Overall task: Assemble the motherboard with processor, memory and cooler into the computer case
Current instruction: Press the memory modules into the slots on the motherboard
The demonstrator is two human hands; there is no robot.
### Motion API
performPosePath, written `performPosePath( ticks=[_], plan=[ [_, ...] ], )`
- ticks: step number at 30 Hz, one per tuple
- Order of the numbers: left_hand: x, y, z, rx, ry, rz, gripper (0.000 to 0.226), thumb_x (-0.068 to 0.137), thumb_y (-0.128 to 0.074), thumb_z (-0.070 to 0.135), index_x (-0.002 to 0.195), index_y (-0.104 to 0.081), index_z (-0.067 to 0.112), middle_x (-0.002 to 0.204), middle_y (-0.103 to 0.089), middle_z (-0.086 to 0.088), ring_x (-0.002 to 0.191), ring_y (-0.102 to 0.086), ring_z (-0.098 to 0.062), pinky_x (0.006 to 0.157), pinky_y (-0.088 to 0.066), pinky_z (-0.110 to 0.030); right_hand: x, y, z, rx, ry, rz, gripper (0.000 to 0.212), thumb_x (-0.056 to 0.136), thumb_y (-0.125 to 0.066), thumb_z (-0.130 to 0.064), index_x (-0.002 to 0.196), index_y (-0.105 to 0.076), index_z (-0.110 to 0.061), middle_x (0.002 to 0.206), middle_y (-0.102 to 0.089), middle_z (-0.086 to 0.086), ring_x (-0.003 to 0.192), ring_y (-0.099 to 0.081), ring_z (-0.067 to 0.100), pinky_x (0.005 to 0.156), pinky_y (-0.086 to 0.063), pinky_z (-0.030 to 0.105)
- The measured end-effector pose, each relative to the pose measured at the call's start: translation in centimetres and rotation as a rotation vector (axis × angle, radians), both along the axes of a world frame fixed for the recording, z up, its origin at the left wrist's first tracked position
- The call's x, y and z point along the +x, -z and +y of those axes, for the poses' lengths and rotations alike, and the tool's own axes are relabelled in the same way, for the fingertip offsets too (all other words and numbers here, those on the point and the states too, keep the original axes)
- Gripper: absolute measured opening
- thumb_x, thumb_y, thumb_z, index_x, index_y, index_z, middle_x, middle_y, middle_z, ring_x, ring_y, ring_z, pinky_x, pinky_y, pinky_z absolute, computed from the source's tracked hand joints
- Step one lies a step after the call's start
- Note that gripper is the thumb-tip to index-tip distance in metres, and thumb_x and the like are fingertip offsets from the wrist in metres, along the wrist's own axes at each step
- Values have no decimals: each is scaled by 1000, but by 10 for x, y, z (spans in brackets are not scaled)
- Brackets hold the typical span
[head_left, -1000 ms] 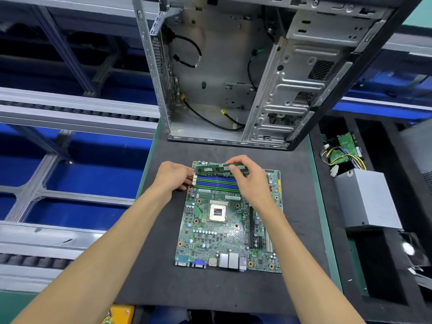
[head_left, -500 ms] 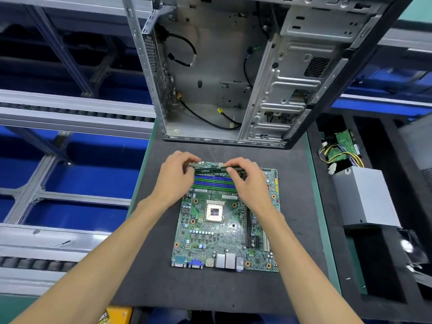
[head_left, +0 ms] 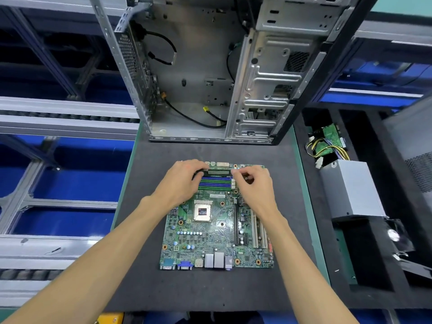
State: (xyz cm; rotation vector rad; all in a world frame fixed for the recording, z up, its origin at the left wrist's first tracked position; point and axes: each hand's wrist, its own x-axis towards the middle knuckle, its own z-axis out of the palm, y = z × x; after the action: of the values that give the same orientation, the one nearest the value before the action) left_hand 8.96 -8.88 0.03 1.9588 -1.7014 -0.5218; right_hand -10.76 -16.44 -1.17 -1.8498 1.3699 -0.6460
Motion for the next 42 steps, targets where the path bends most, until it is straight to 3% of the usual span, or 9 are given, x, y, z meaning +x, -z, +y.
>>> performPosePath(
  ticks=[3, 8, 17, 25, 29, 31, 33, 38, 42],
  plan=[
    [1, 2, 2, -36, -12, 23, 24, 97, -58, 9, 118, -69, 12, 112, -71, 1, 104, -64, -23, 98, -49, -41, -6, 2, -3, -27, -4, 95, 30, 96, -58, -37, 68, -68, -37, 76, -63, -15, 93, -43, 18, 98, -42, 45],
    [-1, 6, 2, -70, 17, -55, 24, 95, -61, 7, 116, -71, 12, 110, -72, 0, 102, -65, -22, 100, -46, -39, -8, 5, -5, -29, 4, 144, 16, 93, -67, -38, 83, -78, -34, 99, -69, -15, 101, -41, 13, 97, -36, 39],
    [-3, 13, 1, -72, 22, -105, 23, 95, -61, 9, 114, -73, 13, 104, -59, 2, 95, -56, -17, 87, -50, -37, -6, 6, -6, 1, 28, 157, 13, 93, -67, -37, 85, -77, -33, 102, -67, -9, 101, -38, 13, 89, -29, 34],
    [6, 12, 3, 16, 7, -132, 31, 95, -63, 25, 126, -66, 26, 110, -60, 5, 109, -50, -16, 95, -33, -36, 2, 0, 5, -59, 3, 53, 8, 95, -63, -43, 98, -71, -41, 101, -57, -12, 107, -39, 11, 95, -29, 36],
    [20, 11, 20, -83, -361, 157, 18, 94, -63, 29, 111, -68, 27, 100, -60, 8, 93, -55, -6, 91, -41, -30, 12, -1, 7, -48, -35, 68, 13, 93, -65, -50, 92, -73, -40, 106, -59, -12, 107, -38, 8, 101, -28, 38],
    [26, 9, 25, -14, -550, 390, 10, 93, -66, 36, 96, -70, 28, 94, -66, 8, 85, -60, -2, 85, -49, -27, 17, 0, 6, -40, -27, 100, 18, 92, -66, -51, 91, -75, -36, 106, -60, -10, 111, -41, 12, 97, -24, 34],
    [31, 9, 26, 102, -622, 572, 20, 88, -70, 44, 91, -74, 25, 92, -71, 9, 89, -64, -4, 81, -50, -25, 21, 0, 6, -40, -15, 134, 19, 92, -67, -50, 91, -77, -34, 107, -60, -9, 114, -42, 15, 94, -22, 31],
    [37, 8, 19, 221, -650, 651, 35, 78, -81, 45, 93, -72, 15, 96, -72, 0, 95, -65, -15, 89, -51, -32, 21, 0, 4, -17, -21, 128, 17, 92, -68, -48, 89, -76, -32, 108, -59, -8, 112, -36, 12, 93, -18, 30],
    [43, 7, 14, 305, -641, 623, 39, 75, -82, 48, 84, -73, 12, 89, -71, -1, 82, -61, -16, 73, -43, -29, 22, -4, -2, -20, -71, 173, 17, 92, -69, -46, 84, -74, -32, 107, -57, -8, 107, -31, 12, 96, -21, 33]
  ],
)
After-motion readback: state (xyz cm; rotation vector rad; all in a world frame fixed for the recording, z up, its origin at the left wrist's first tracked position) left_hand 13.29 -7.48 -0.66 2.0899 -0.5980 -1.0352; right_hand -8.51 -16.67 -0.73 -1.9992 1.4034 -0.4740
